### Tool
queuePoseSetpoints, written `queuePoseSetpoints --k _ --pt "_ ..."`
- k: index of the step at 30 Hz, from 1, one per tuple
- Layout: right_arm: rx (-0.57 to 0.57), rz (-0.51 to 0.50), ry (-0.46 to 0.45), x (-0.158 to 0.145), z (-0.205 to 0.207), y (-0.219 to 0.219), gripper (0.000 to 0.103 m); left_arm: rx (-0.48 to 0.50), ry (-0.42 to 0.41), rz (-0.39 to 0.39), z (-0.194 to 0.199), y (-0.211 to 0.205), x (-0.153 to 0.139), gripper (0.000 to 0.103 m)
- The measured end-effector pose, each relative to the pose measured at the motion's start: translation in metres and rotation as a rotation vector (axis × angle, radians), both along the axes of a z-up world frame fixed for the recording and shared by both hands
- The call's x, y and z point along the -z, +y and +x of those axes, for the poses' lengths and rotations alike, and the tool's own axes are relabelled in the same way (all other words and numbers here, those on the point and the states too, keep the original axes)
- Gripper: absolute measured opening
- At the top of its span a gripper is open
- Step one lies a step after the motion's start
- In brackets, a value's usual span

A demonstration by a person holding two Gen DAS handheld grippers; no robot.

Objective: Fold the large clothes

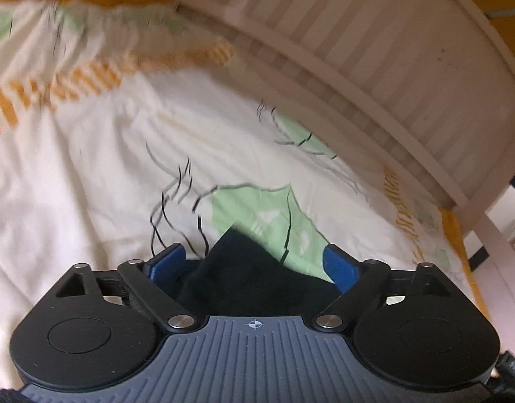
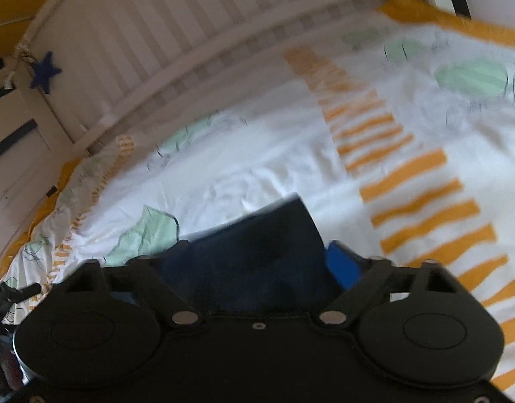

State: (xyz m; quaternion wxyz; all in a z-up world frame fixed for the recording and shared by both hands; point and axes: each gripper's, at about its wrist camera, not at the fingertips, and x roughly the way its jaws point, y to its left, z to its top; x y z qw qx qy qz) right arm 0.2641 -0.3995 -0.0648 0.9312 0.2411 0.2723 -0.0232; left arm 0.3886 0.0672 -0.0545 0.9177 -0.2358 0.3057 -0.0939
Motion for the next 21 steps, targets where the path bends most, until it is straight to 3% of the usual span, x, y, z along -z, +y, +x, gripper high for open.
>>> queuePoseSetpoints --k 3,6,13,16,21 --pt "-0.007 -0.052 -0.024 -0.012 -0.012 0.008 0.091 0.056 -0.017 0.071 -0.016 -0.012 -0.012 0.102" --pt "-0.055 -0.121 -0.034 -0.017 -0.025 0.028 0.098 0.120 -0.029 0.181 -0.033 -0.034 -0.015 0.103" --pt "-0.182 -0.264 0.018 -0.004 -0.038 0.091 0.102 0.269 -0.057 0.401 -0.063 -0.086 0.005 0.103" --pt "-0.238 -0.311 0.037 0.002 -0.034 0.113 0.102 0.304 -0.028 0.435 -0.059 -0.096 0.019 0.103" --pt "-0.280 -0.380 0.065 0.012 -0.013 0.131 0.102 0.284 0.025 0.452 -0.037 -0.097 0.035 0.103"
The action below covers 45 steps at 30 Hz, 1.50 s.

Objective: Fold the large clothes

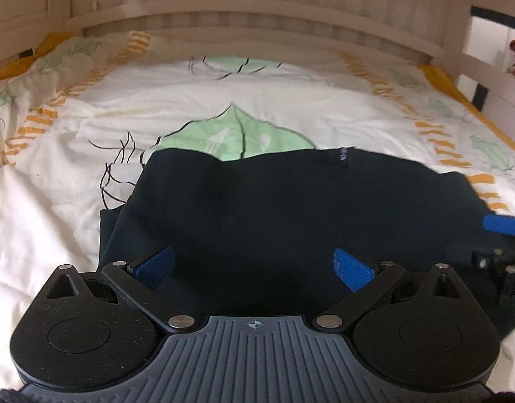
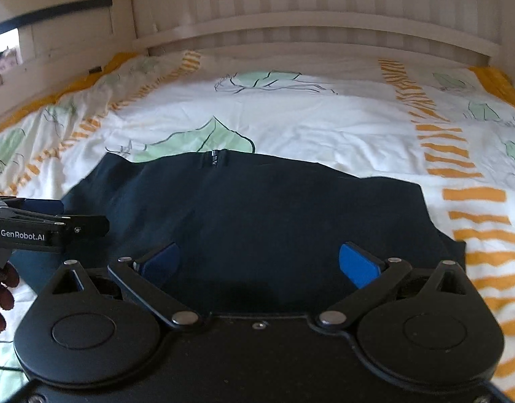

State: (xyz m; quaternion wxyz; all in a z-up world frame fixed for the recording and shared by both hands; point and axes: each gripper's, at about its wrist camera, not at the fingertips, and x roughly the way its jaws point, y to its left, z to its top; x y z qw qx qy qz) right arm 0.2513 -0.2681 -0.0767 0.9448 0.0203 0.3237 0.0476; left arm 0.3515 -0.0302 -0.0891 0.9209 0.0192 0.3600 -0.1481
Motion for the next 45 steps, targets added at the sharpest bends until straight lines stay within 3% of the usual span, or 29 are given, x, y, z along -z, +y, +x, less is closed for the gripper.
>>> queuePoseSetpoints --k 11,15,23,27,32,38,45 --pt "0.115 -0.042 0.118 0.032 0.066 -0.025 0.103 -0.040 0.086 0.017 0.047 0.003 0.033 0.103" --pt "0.116 -0.073 0.092 0.044 0.063 -0.019 0.103 -0.044 0.046 -0.001 0.040 0.006 0.038 0.103" --pt "0.105 -0.031 0.059 0.041 0.056 -0.025 0.103 -0.024 0.048 -0.017 0.030 0.014 0.029 0.103" --pt "0.061 0.032 0.062 0.030 0.038 -0.036 0.103 0.006 0.055 -0.063 0.007 0.033 0.019 0.103" --pt "0.036 0.077 0.027 0.017 -0.015 -0.055 0.103 0.017 0.053 -0.115 -0.025 0.062 0.007 0.103" --pt "0.097 0.119 0.008 0.009 -0.070 -0.085 0.103 0.030 0.057 -0.110 -0.050 0.080 0.001 0.103" --pt "0.167 0.203 0.067 0.019 -0.095 -0.112 0.103 -0.026 0.123 -0.165 -0.058 0.101 0.011 0.103"
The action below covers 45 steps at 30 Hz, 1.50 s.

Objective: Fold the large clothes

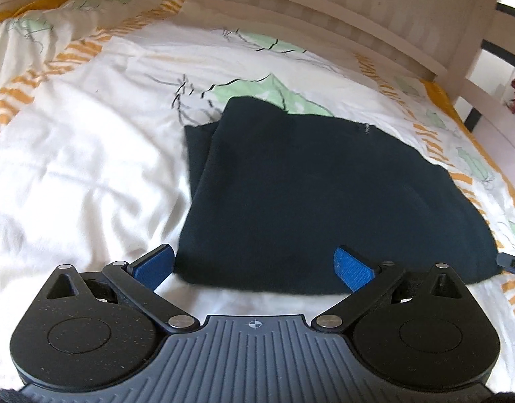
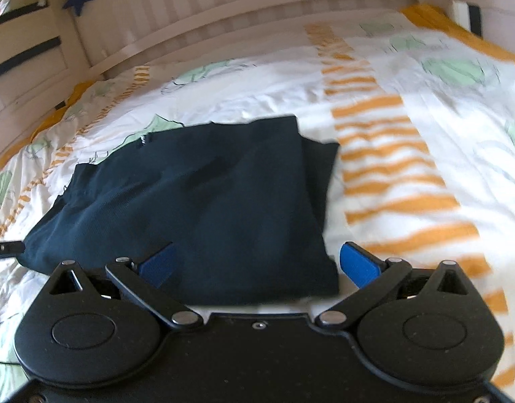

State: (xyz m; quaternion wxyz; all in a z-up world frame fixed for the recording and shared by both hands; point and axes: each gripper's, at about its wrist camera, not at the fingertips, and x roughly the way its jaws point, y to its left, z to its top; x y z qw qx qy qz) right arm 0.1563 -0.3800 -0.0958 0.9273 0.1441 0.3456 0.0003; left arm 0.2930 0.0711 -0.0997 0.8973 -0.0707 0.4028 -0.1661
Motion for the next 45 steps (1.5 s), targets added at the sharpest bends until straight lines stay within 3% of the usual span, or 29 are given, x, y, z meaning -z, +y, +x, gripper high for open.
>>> queuePoseSetpoints --k 5,10,16,30,32,33,34,35,36,40,45 --pt "0.019 0.154 0.039 0.017 -0.005 -0.016 0.103 -0.005 0.096 -0.067 0.014 0.007 0.022 0.103" --pt "-0.001 0.221 0.026 0.026 0.005 -0.021 0.103 -0.008 0.102 -0.133 0.037 0.005 0.030 0.103" --pt "-0.007 0.333 -0.013 0.034 0.023 -0.034 0.103 0.034 0.111 -0.131 0.071 -0.012 0.033 0.103" --pt "-0.108 0.389 -0.076 0.041 0.059 -0.030 0.103 0.071 0.150 -0.197 0.106 -0.025 0.036 0.101" --pt "-0.111 0.384 -0.072 0.039 0.059 -0.030 0.103 0.048 0.153 -0.219 0.104 -0.023 0.035 0.093" --pt "-0.110 0.383 -0.069 0.039 0.059 -0.030 0.102 0.028 0.151 -0.215 0.103 -0.022 0.034 0.078" --pt "-0.105 0.374 -0.062 0.038 0.058 -0.029 0.092 0.018 0.146 -0.210 0.101 -0.021 0.032 0.058" --pt "-0.091 0.350 -0.048 0.036 0.058 -0.028 0.079 0.011 0.138 -0.205 0.099 -0.020 0.031 0.045" --pt "-0.071 0.324 -0.027 0.035 0.059 -0.027 0.048 0.003 0.130 -0.194 0.100 -0.019 0.028 0.023" --pt "-0.039 0.340 0.009 0.027 0.058 -0.025 0.034 -0.009 0.141 -0.231 0.092 -0.015 0.012 0.018" --pt "0.010 0.425 -0.009 0.007 0.042 -0.029 0.026 -0.009 0.131 -0.334 0.072 -0.005 -0.013 0.016"
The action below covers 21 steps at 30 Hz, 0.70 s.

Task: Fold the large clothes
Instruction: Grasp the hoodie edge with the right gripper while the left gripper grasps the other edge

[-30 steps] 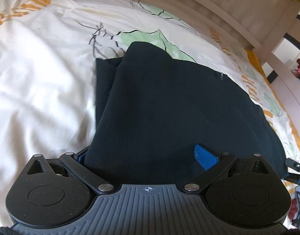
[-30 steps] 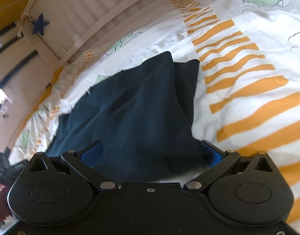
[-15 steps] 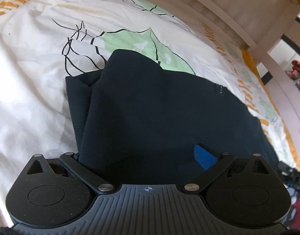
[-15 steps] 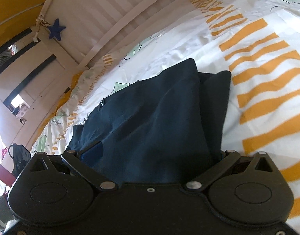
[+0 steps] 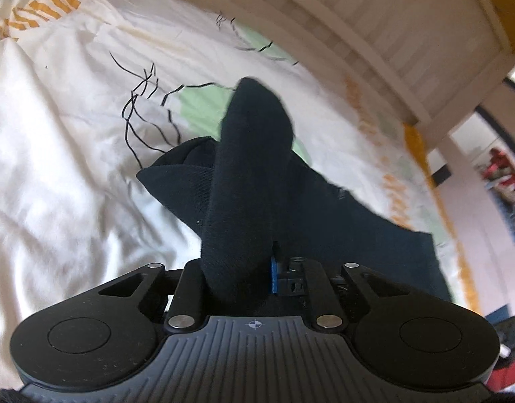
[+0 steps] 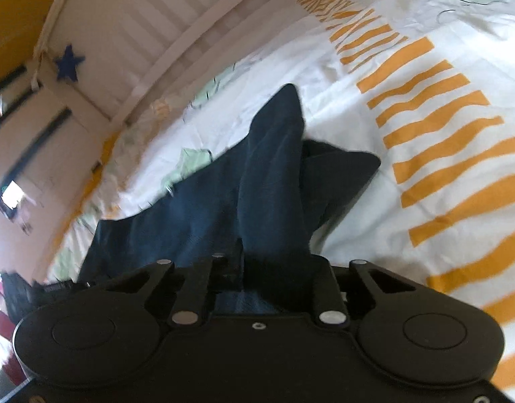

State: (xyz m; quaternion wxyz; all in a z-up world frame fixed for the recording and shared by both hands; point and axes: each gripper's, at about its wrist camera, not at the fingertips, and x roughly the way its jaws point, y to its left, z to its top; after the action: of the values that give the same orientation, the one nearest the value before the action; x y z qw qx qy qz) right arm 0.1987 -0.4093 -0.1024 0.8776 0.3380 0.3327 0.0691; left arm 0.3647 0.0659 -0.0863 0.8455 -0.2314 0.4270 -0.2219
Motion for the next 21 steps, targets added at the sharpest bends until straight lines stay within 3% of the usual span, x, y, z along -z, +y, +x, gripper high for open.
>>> queuePoseSetpoints --k 6,15,18,21 --pt "-0.017 -0.011 0.005 -0.029 -0.040 0.007 0.024 0.053 0.011 -0.043 -0.048 0.010 -0.022 0.016" --pt "-0.070 -0.002 0.102 -0.039 -0.137 0.020 0.025 0.097 0.080 -0.092 -0.140 0.047 -0.018 0.016" --pt "-0.088 -0.020 0.140 -0.029 -0.162 0.025 0.027 0.079 0.073 -0.017 -0.150 0.052 -0.002 0.019" --pt "-0.063 -0.080 0.180 -0.013 -0.168 0.029 0.039 0.017 0.063 0.080 -0.148 0.050 0.017 0.029"
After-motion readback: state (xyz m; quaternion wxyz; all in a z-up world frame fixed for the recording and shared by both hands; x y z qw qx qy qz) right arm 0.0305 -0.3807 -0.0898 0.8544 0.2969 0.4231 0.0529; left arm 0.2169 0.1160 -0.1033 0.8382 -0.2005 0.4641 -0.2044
